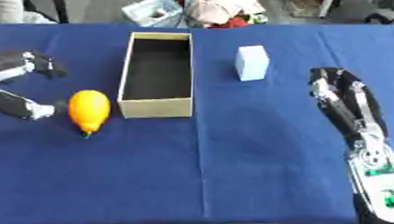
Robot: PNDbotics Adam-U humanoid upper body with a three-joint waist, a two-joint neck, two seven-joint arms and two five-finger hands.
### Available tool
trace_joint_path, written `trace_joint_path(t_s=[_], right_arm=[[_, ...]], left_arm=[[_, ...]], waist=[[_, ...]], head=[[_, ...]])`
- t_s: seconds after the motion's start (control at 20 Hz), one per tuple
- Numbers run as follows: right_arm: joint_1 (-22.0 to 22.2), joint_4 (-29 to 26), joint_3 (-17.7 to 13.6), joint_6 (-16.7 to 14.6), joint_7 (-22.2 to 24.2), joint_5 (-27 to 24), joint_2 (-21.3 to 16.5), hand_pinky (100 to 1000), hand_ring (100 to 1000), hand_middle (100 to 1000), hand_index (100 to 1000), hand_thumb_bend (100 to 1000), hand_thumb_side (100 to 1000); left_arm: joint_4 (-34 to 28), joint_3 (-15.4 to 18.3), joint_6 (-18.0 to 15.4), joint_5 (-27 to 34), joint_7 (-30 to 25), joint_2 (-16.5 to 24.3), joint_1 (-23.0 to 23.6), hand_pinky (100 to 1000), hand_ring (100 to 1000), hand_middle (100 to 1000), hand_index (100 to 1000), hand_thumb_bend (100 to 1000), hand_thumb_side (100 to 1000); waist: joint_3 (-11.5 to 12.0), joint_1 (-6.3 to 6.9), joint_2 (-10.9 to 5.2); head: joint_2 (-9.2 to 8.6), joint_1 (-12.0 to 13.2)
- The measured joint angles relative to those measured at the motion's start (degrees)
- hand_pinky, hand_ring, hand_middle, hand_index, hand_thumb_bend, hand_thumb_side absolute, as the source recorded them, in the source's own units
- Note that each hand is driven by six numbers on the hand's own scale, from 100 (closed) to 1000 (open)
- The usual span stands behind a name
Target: Pick up objects on the table and place them in the box.
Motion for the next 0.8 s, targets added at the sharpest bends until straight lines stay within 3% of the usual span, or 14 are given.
trace_joint_path(t_s=[0.25,0.5,0.7,0.75,0.8], right_arm=[[0.0,0.0,0.0,0.0,0.1,0.0,0.0,642,776,542,702,100,586],[0.0,0.0,0.3,-0.1,0.2,0.0,0.0,643,776,542,702,100,584],[0.0,0.0,0.3,-0.1,0.3,0.0,0.1,643,776,542,702,100,586],[0.0,0.0,0.3,-0.1,0.4,0.0,0.1,643,776,542,702,100,586],[0.0,0.0,0.3,-0.1,0.4,0.0,0.1,643,776,542,702,100,586]], left_arm=[[5.5,-0.9,-1.4,-6.9,1.7,-2.7,-2.5,857,774,779,874,477,544],[9.8,-1.2,-3.4,-11.2,3.2,-5.2,-4.1,865,776,779,872,473,530],[12.1,-1.4,-5.4,-13.0,4.0,-6.8,-4.6,844,750,745,842,353,487],[12.4,-1.5,-5.9,-13.2,4.2,-7.1,-4.6,829,728,712,810,255,460],[12.7,-1.5,-6.4,-13.2,4.3,-7.3,-4.6,826,723,704,803,237,456]], waist=[[-0.4,-0.01,0.00],[-0.6,-0.17,-0.01],[-0.7,-0.33,-0.01],[-0.7,-0.33,-0.01],[-0.7,-0.32,-0.01]], head=[[0.19,0.1],[0.20,0.4],[0.20,0.6],[0.20,0.7],[0.20,0.7]])
